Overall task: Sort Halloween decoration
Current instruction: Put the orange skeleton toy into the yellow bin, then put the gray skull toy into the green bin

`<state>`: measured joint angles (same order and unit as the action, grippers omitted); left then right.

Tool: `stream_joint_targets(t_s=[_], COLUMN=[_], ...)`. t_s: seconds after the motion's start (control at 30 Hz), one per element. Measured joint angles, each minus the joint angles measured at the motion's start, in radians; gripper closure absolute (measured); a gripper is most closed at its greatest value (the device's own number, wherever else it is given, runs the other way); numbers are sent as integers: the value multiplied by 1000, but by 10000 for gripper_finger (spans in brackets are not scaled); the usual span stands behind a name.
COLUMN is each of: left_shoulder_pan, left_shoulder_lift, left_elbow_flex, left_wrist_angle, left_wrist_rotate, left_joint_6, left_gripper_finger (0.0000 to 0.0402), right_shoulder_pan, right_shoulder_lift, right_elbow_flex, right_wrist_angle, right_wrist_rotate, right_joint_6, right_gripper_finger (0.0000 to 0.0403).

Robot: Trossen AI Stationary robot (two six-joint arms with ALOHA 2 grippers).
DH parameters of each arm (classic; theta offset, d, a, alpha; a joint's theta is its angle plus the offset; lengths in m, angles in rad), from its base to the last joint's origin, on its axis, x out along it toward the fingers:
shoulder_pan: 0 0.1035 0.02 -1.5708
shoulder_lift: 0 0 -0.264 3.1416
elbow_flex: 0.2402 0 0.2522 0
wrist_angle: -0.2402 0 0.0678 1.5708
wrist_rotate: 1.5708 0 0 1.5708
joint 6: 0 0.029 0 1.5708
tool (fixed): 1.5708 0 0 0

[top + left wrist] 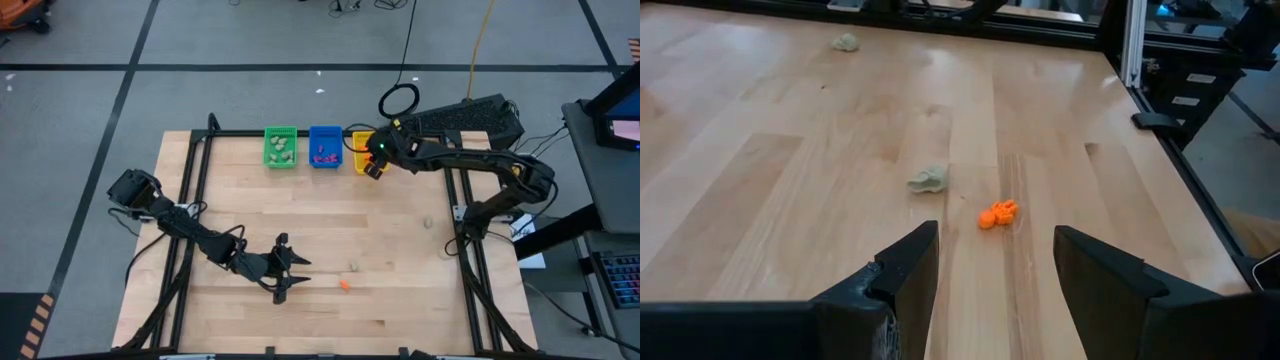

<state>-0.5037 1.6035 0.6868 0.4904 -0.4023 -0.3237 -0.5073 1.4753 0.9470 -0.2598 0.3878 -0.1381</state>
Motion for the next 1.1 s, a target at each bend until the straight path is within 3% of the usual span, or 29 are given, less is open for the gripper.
stream_joint_targets(t_s=[0.2,0.33,0.47,0.6,0.77,0.93,1.1], left_shoulder_pan=[0,0,-1,-1,-1,-1,-1], left_shoulder_lift=[0,0,0,0,0,0,0], left_elbow_flex=[0,0,0,0,0,0,0], left_wrist_angle=[-4,-4,-4,1,2,2,2], left_wrist_rotate=[0,0,0,-1,-20,-24,-25], left_joint_6=[-1,-4,-9,-11,-11,-11,-11], left_gripper_finger=[203,203,203,203,203,203,203], right_shoulder_pan=[134,336,586,811,1004,1100,1112], right_shoulder_lift=[-123,-189,-179,-133,-29,133,261], right_elbow_flex=[1,1,1,1,1,1,1], right_wrist_angle=[-85,-190,-284,-301,-241,-92,11], right_wrist_rotate=[-83,-115,-75,-59,86,163,214], right_joint_6=[132,272,355,443,577,601,679], right_gripper_finger=[205,205,208,208,208,208,208])
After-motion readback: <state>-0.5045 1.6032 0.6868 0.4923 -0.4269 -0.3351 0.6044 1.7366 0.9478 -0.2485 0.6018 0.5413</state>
